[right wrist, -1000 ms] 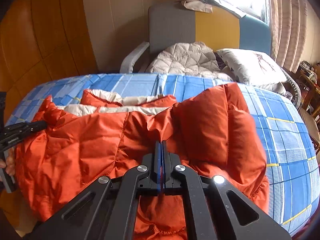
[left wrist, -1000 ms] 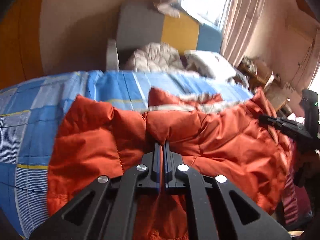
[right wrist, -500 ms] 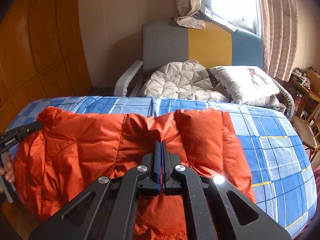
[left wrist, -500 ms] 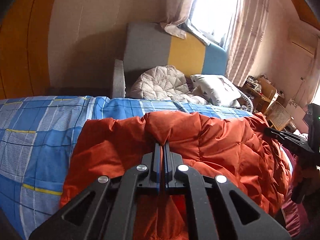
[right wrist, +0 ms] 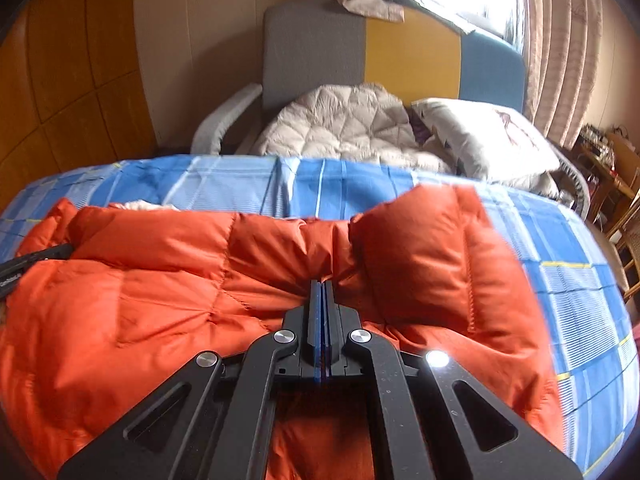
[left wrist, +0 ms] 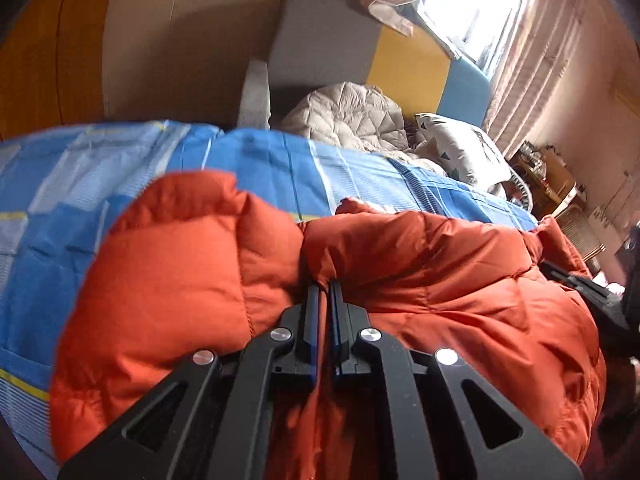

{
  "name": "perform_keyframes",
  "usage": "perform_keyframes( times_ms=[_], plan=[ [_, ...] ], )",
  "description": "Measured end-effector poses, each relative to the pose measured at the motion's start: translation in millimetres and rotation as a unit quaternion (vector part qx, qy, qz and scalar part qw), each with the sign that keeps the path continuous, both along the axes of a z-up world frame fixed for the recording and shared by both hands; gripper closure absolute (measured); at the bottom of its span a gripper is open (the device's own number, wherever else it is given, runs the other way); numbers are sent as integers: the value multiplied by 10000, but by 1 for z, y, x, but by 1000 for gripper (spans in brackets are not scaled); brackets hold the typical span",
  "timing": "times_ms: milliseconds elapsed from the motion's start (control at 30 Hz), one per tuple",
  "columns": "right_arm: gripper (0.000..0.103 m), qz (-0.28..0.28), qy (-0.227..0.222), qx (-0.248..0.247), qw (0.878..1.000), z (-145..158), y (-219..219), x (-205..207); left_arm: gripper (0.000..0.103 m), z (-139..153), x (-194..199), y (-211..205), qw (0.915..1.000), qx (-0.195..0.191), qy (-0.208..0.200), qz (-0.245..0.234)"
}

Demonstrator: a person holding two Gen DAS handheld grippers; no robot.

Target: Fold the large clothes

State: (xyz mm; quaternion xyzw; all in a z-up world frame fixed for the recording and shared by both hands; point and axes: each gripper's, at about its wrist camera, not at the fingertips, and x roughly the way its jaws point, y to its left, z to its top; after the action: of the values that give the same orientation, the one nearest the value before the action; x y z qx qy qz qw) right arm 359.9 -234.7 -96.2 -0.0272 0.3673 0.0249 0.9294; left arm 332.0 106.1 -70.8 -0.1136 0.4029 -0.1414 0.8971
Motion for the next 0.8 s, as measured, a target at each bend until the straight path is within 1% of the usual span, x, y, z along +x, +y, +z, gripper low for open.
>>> perform_keyframes(
  times_ms=[167, 233, 433, 500, 633, 733, 767, 800],
  plan=[
    [103, -45, 243, 173, 9995, -25, -4, 12, 95, -14, 2, 6, 9998, -199, 77, 59],
    [103, -32, 305, 287, 9991, -31, -6, 14, 95, -17, 4, 6, 9997, -223, 100, 86],
    [103, -105, 412, 694, 9967, -46, -18, 23, 95, -24, 9, 8, 9994, -280, 144, 151],
    [103, -126, 429, 718, 9964, -50, -19, 25, 95, -26, 10, 9, 9993, -306, 150, 174],
    [103, -145, 474, 748, 9960, -52, -19, 26, 95, -27, 9, 8, 9993, -250, 178, 203],
    [103, -139, 535, 744, 9957, -49, -20, 27, 95, -19, 6, 9, 9991, -187, 246, 282],
    [103, -139, 553, 737, 9956, -48, -20, 26, 94, -16, 4, 9, 9990, -144, 279, 332],
    [103, -136, 560, 721, 9957, -46, -20, 26, 90, -11, 2, 9, 9989, -87, 273, 382]
  ],
)
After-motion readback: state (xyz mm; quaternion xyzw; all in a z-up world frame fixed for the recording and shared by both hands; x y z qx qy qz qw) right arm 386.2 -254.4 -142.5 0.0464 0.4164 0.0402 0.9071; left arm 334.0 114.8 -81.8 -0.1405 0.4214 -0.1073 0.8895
